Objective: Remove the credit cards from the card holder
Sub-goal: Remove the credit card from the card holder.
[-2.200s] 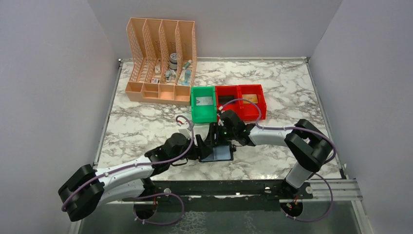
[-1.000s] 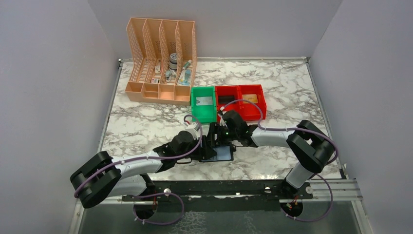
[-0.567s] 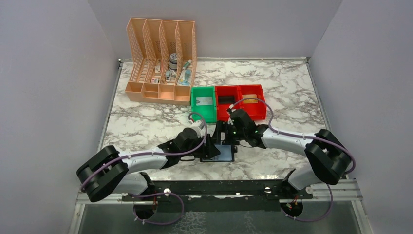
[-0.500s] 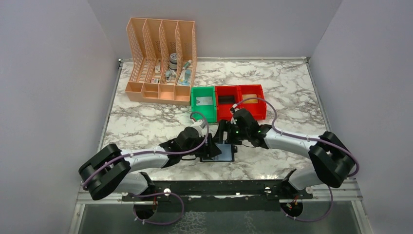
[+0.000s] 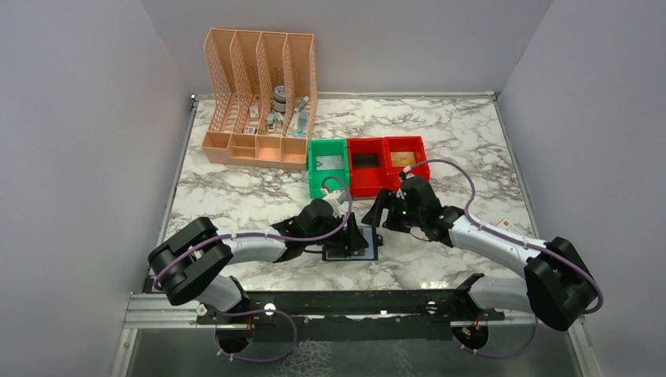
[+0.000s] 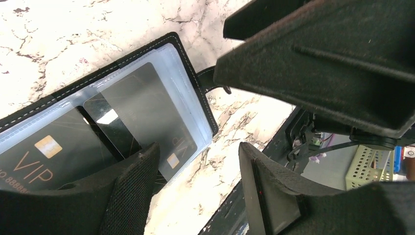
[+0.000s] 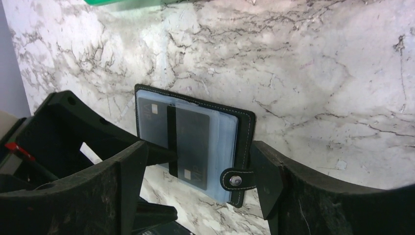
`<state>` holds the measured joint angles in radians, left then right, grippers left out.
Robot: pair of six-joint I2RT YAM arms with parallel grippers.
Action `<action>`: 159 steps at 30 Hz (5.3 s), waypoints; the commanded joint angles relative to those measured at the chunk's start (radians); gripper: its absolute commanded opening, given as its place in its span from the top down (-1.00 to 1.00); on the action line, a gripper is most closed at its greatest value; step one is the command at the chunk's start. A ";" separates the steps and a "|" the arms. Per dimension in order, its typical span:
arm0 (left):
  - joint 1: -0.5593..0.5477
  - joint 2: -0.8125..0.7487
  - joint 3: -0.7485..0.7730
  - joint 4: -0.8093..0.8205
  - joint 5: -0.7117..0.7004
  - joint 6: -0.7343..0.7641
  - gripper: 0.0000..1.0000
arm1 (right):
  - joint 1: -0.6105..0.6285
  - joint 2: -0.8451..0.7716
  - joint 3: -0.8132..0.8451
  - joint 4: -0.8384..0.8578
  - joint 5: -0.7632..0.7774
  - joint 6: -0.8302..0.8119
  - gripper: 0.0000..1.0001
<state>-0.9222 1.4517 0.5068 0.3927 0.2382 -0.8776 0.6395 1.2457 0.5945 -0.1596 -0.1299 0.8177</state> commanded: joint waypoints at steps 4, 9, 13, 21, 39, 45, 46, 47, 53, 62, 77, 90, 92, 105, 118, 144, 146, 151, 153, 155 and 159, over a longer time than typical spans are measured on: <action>-0.006 -0.050 -0.010 0.031 -0.031 -0.004 -0.25 | -0.003 -0.042 -0.058 0.138 -0.137 -0.006 -0.37; -0.005 -0.127 -0.049 -0.027 -0.136 -0.012 -0.22 | -0.003 0.007 -0.056 0.186 -0.225 -0.015 -0.05; -0.004 -0.159 -0.059 -0.092 -0.215 -0.029 -0.19 | -0.003 0.058 -0.049 0.203 -0.261 -0.025 0.08; -0.003 -0.047 0.024 -0.108 -0.151 -0.024 -0.14 | -0.003 0.173 -0.046 0.220 -0.302 -0.020 0.27; -0.005 0.035 0.028 -0.025 -0.087 -0.060 0.18 | -0.003 0.173 -0.083 0.123 -0.157 -0.040 0.51; -0.005 0.023 0.008 -0.025 -0.113 -0.084 0.22 | -0.003 0.182 -0.096 0.096 -0.098 -0.059 0.52; -0.005 0.020 0.006 -0.025 -0.117 -0.085 0.22 | -0.003 0.183 -0.101 0.097 -0.094 -0.060 0.52; -0.005 0.018 0.004 -0.025 -0.122 -0.087 0.22 | -0.003 0.185 -0.105 0.097 -0.092 -0.061 0.53; -0.001 -0.015 -0.020 -0.028 -0.161 -0.107 0.25 | -0.003 0.203 -0.131 0.106 -0.088 -0.052 0.55; 0.036 -0.002 -0.020 -0.044 -0.121 -0.112 0.20 | -0.003 0.201 -0.145 0.115 -0.084 -0.052 0.57; 0.035 0.036 -0.011 -0.019 -0.117 -0.162 0.72 | -0.003 0.201 -0.146 0.122 -0.078 -0.028 0.61; 0.035 0.058 -0.016 0.022 -0.099 -0.161 0.77 | -0.003 0.226 -0.136 0.154 -0.106 -0.016 0.61; 0.035 0.055 -0.018 0.028 -0.099 -0.163 0.92 | -0.004 0.222 -0.135 0.149 -0.106 -0.020 0.61; 0.036 0.005 -0.065 0.038 -0.129 -0.178 1.00 | -0.004 0.091 0.012 -0.073 -0.059 -0.167 0.53; 0.035 0.003 -0.061 0.038 -0.111 -0.168 1.00 | -0.004 0.183 -0.072 0.124 -0.233 -0.048 0.47; 0.042 -0.026 -0.068 0.037 -0.096 -0.157 1.00 | -0.003 0.184 -0.064 0.167 -0.277 -0.042 0.43; 0.043 -0.027 -0.066 0.037 -0.097 -0.153 1.00 | -0.003 0.210 -0.070 0.158 -0.248 -0.048 0.42; 0.044 -0.016 -0.070 0.037 -0.102 -0.154 1.00 | -0.003 0.234 -0.080 0.092 -0.143 -0.058 0.42; 0.044 -0.005 -0.068 0.038 -0.094 -0.162 1.00 | -0.003 0.226 -0.081 0.073 -0.111 -0.065 0.42; 0.042 0.012 -0.060 0.042 -0.079 -0.167 0.88 | -0.003 0.223 -0.079 0.063 -0.091 -0.071 0.42; 0.044 0.024 -0.064 0.052 -0.092 -0.181 0.72 | -0.003 0.239 -0.076 0.065 -0.104 -0.080 0.42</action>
<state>-0.8806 1.4590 0.4301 0.4179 0.1234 -1.0458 0.6403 1.4494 0.5362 -0.0158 -0.3779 0.7761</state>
